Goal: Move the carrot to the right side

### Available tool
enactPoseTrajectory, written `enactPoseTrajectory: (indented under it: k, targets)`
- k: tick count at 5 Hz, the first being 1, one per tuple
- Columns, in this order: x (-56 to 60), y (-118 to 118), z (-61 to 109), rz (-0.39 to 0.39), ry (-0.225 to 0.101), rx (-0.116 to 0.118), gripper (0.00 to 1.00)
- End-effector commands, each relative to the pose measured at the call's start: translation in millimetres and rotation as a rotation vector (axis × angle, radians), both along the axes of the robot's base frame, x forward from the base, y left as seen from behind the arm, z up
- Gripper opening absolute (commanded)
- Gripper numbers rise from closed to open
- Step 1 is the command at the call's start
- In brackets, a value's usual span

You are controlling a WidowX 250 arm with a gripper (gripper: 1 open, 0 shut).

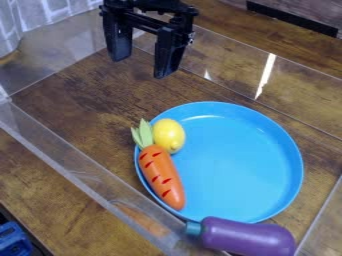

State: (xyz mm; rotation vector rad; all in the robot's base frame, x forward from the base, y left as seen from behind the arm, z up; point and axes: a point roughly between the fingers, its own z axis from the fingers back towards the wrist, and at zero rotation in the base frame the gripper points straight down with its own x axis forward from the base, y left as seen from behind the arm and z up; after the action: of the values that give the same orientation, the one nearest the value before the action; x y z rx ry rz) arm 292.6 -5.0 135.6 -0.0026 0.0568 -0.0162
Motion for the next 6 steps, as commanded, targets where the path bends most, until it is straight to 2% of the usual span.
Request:
enactPoseTrajectory:
  k: [1,2,5,6]
  targets:
    - [1.9,1,-3.5,0.019,0.003,0.0,1.0]
    - [5.1,3,-6.5,0.025,0.003,0.001,1.0]
    - [4.1,10,14.5,0.172,-0.025,-0.028,1.0]
    - [8.6,11,12.0,0.178,-0.023,-0.029,1.0]
